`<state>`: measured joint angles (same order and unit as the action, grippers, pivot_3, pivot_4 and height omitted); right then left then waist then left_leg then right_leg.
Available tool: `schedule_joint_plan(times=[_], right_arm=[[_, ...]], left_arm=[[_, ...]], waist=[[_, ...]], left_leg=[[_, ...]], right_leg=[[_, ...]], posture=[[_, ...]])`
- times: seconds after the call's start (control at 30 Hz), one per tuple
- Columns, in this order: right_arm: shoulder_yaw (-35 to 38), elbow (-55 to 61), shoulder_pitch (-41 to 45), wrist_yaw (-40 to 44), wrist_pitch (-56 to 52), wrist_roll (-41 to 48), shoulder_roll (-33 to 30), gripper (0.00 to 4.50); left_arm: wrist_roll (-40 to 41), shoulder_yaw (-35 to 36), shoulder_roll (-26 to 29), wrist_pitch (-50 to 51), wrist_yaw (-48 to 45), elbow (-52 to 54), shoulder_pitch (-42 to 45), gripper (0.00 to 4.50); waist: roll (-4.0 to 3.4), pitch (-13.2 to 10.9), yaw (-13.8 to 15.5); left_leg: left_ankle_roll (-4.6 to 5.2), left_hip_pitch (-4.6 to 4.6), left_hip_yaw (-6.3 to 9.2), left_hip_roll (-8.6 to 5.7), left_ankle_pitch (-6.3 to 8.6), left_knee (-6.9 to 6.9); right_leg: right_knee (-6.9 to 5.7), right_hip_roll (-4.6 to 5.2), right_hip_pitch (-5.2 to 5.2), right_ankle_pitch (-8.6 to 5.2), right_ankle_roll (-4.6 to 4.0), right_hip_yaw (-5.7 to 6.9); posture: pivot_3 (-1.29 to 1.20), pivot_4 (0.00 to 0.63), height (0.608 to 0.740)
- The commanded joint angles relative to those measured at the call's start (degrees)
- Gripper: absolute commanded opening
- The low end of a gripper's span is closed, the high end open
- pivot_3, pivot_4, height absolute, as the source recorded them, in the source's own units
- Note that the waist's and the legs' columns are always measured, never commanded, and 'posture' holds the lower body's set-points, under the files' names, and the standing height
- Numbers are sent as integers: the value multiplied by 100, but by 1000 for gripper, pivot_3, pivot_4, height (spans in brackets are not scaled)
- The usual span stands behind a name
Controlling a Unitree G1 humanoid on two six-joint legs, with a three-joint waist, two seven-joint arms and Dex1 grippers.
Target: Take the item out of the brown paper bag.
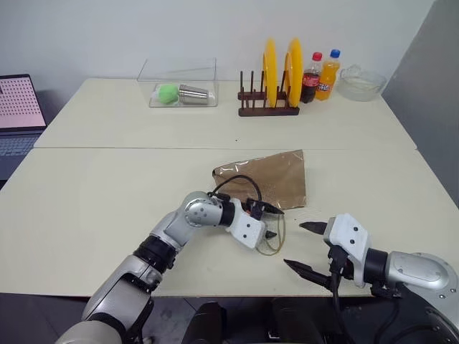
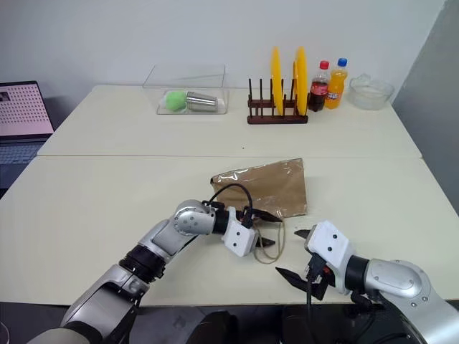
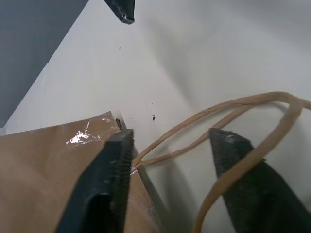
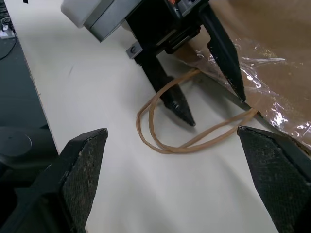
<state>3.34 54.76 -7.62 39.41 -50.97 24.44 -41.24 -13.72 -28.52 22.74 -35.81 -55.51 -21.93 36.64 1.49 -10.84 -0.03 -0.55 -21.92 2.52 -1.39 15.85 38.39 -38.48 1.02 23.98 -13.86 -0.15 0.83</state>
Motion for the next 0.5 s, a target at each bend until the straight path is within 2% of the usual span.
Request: schedule_joint_plan(times=[0.03, 0.17, 0.33, 0.5], right_arm=[[79, 382, 3, -86, 15, 173, -71, 4500], [-177, 458, -111, -35, 246, 57, -376, 4500], [-817, 408, 88, -146, 594, -216, -520, 4500], [-1697, -101, 808, -254, 1013, -877, -462, 4500]], left_arm=[[286, 192, -125, 252, 65, 17, 139, 1240], [996, 538, -230, 1356, -243, 211, 267, 18], [1725, 987, -421, 2824, -337, 700, 608, 18], [1900, 1113, -415, 3438, -369, 1050, 749, 18]], waist=[[1, 0, 1], [1, 0, -3], [4, -2, -9], [4, -1, -25]], left_leg=[[0, 0, 1, 0, 0, 1], [0, -1, 3, 0, 0, 2], [0, -1, 7, 0, 0, 3], [-1, 1, 7, 0, 0, 4]], right_leg=[[0, 0, -1, 0, 0, 1], [0, 0, -1, 0, 1, 5], [0, -3, -2, -1, 2, 8], [0, -3, -5, -1, 4, 6]], posture=[[0, 150, 740], [0, 150, 740], [0, 150, 740], [0, 150, 740]])
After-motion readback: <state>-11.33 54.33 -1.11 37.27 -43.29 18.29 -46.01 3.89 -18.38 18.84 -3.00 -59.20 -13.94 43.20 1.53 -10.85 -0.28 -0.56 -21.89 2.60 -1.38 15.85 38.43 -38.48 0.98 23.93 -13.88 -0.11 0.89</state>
